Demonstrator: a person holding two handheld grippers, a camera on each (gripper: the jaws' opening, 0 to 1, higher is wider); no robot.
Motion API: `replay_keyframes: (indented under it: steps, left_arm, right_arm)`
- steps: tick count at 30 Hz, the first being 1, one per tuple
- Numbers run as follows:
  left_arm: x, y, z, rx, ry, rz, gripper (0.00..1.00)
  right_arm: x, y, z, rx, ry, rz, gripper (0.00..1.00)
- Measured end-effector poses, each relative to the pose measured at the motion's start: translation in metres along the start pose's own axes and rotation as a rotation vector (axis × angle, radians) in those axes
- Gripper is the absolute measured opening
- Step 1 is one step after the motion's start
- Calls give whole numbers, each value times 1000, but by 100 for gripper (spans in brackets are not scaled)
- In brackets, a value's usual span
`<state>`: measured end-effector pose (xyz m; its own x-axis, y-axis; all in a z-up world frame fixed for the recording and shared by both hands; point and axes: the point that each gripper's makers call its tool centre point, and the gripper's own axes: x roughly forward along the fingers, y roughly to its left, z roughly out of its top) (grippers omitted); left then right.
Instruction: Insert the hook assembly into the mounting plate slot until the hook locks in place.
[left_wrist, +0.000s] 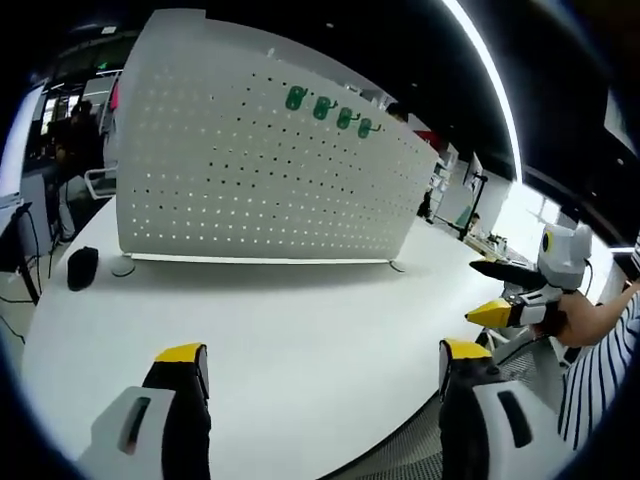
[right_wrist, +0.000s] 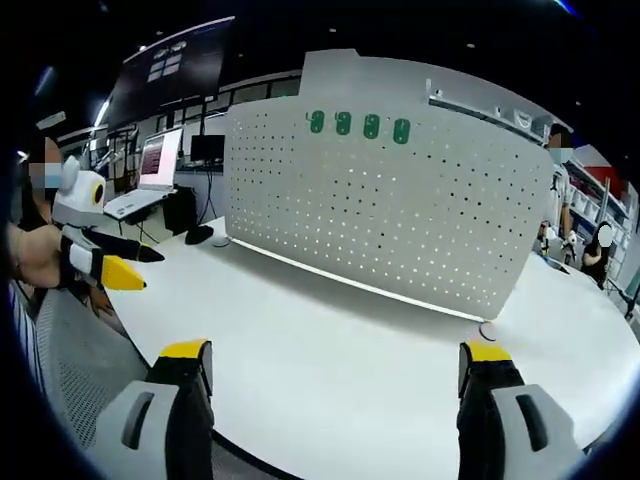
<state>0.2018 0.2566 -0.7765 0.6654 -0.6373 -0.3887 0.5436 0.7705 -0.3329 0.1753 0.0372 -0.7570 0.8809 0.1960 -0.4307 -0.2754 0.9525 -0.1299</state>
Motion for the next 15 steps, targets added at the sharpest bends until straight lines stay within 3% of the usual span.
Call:
replay_keyframes:
  steps: [15]
  left_arm:
    - [0,-1,0,-1,4,-8,97]
  right_arm:
    - [0,-3,-7,-40,38,-30,100]
